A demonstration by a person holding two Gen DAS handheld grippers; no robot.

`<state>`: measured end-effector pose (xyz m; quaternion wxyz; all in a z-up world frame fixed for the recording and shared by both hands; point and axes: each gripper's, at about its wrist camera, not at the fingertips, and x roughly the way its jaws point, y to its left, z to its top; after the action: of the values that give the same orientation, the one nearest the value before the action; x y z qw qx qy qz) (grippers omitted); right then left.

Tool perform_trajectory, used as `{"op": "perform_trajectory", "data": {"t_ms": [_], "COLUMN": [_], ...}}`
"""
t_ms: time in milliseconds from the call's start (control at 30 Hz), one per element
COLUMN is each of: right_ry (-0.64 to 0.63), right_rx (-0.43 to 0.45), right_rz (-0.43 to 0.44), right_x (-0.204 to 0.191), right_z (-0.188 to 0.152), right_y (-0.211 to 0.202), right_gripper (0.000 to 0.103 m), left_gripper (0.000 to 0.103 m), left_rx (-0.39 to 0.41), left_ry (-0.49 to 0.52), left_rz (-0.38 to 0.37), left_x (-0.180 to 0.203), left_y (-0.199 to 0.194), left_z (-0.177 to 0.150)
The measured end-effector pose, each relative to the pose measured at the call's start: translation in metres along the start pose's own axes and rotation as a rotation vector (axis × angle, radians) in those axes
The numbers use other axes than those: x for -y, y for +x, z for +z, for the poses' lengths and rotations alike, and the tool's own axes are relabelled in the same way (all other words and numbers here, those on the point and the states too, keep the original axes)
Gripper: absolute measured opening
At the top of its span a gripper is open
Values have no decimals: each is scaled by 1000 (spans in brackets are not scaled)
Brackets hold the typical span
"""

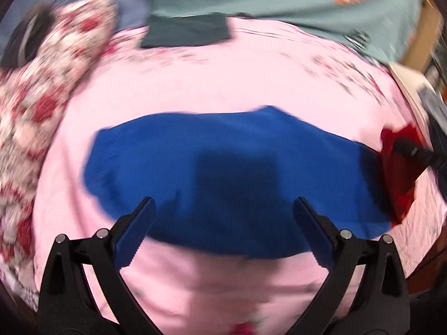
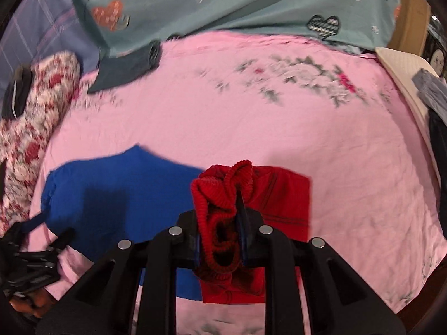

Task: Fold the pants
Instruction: 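Fold the red leg ends over onto the blue waist with the right tool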

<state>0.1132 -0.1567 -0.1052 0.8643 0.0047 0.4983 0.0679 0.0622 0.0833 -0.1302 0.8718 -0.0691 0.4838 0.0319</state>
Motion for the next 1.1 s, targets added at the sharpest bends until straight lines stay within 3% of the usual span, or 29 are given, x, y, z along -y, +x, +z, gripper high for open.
{"op": "perform_trajectory", "data": {"t_ms": [100,233,267,367,433,500,567,667,767,833,933,1033,1067,1100], "right_ry": [-56,-127,-149,-246,-298,-281,-195,-67,-10,-77,-186,-299,-354,-389], "right_rx": [-65,-92,-78,-77,-73,-32,45,136,78,27,21,9,-24,-40], "right_rz": [-37,-151,-183,-225,-196,-86,72,131,177,189,194,152,93,42], "right_x": [-44,-85,-95,-122,-133,-128,-106,-63,-29,-25,-39,-61,-71,-76], "right_z": [-10,-28,-31,-39,-42,-42,-39,-37,-41,-49,-58,-59,-60,-63], "right_y": [34,70,75,83,75,49,11,-26,-25,-17,-14,5,22,33], "right_gripper": [20,22,27,64,64,64,64,64,59,58,58,58,58,46], "left_gripper": [100,100,100,100,100,100,100,100,100,100,100,100,100,100], "left_rx": [-12,-34,-37,-43,-41,-33,-29,-25,-22,-22,-19,-19,-19,-17], "left_ry": [-74,-135,-134,-113,-93,-83,-78,-74,-79,-75,-62,-47,-37,-31], "left_rz": [28,36,32,14,-3,-13,-29,-49,-82,-100,-120,-140,-143,-143], "left_x": [-45,-85,-90,-93,-91,-88,-86,-80,-75,-69,-60,-51,-47,-45], "left_y": [-3,-2,-1,3,6,7,10,13,16,18,19,20,20,19], "left_z": [-6,-16,-18,-18,-16,-13,-10,-6,-2,-1,0,0,0,-1]}}
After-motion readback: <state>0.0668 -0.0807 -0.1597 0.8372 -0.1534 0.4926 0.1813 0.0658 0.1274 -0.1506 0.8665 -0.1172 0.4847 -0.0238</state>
